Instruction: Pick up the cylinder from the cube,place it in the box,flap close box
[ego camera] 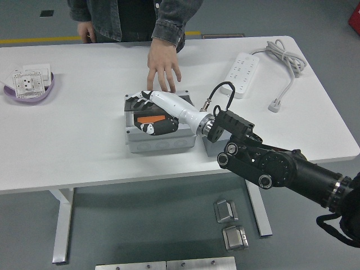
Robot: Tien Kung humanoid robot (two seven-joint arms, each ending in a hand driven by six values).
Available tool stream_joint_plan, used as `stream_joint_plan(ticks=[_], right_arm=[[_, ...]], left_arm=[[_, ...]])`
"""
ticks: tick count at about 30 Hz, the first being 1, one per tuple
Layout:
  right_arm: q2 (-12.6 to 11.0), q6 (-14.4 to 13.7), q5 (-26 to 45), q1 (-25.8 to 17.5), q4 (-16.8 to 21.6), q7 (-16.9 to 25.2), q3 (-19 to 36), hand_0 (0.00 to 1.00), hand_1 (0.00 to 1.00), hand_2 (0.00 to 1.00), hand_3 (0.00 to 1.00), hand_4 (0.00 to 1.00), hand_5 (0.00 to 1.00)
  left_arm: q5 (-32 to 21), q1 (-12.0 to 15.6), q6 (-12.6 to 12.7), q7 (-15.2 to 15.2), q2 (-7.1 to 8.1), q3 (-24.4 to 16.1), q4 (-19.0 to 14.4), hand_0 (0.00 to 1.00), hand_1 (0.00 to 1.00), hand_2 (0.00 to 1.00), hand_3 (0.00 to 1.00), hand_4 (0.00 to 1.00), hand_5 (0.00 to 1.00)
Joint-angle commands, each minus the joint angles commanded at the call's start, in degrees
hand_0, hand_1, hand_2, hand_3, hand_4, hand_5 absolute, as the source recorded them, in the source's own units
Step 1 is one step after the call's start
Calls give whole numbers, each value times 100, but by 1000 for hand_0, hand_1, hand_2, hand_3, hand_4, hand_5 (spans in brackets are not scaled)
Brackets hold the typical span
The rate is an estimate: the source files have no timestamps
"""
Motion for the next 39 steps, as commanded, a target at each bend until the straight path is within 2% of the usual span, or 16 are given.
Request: stream_joint_plan(ticks=[9,20,26,30,34,39], right_arm=[[-55,-24,-304,-238,394,-87,162,685,634,712,806,681,242],[-255,47,-672,-286,591,-203,494,686,634,712,807,690,253],[-533,536,-1482,-666,1155,-749,1278,687,633,712,806,690,252],[-698,737,-1982,-992,1572,-982,1843,687,633,712,806,690,252],[-853,749,-2261,-1349,1978,-1060,2387,684,635,710,801,697,253],[-1043,700,-2200,-1863,2473,-1102,3027,689,633,707,789,705,256]], left_arm=[[7,45,10,4,-13,-37,0,631,644,637,697,664,280],[100,50,35,60,7,-186,0,631,644,636,697,663,278],[193,60,38,109,5,-292,0,631,644,636,697,663,277],[235,77,42,128,4,-345,0,631,644,636,697,663,277],[230,90,50,128,-10,-368,0,630,644,636,697,663,277],[187,81,50,111,-47,-339,0,630,644,636,697,663,277]])
